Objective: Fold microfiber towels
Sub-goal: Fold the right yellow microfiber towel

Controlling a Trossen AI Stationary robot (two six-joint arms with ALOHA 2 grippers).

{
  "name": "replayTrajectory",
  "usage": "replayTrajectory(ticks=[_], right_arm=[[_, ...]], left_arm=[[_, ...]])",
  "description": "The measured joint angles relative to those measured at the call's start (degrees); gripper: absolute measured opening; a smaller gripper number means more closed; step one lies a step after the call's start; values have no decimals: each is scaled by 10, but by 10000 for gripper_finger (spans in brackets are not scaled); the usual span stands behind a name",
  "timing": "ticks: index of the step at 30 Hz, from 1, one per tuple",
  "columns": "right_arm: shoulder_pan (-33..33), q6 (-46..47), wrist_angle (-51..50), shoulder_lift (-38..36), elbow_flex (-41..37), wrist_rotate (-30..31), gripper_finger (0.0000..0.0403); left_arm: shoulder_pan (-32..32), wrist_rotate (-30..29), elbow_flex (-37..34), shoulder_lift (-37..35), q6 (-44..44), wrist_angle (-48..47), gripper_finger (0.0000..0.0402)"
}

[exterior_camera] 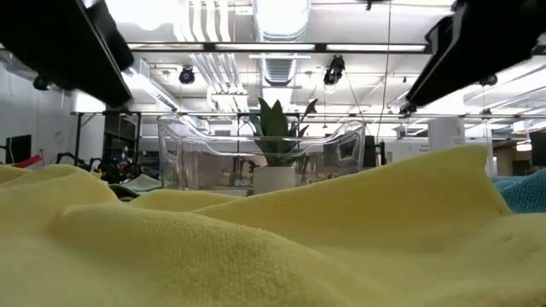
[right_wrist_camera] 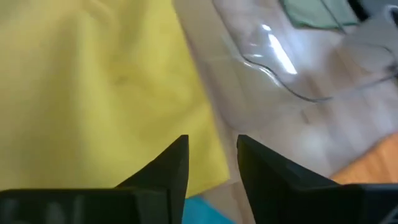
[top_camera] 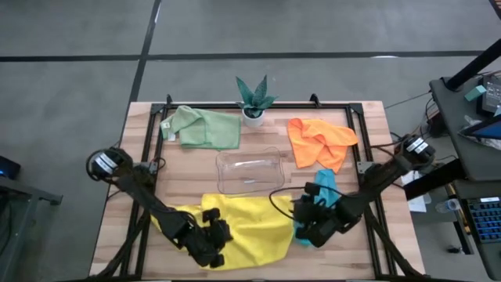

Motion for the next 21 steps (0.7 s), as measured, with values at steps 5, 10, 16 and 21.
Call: replayTrajectory(ticks=[5, 10, 16, 21], right_arm=[[50, -49, 109, 11, -4, -35, 125], [89, -115, 216, 56, -4, -37, 126], [100, -133, 317, 119, 0, -45, 122], [100, -101, 351, 145, 0, -67, 157]], left_arm=[[-17, 45, 35, 19, -28, -4, 4], [-40, 60, 61, 37, -72, -8, 4], [-69, 107, 77, 66, -104, -25, 4], [-83, 181, 75, 80, -111, -27, 6]])
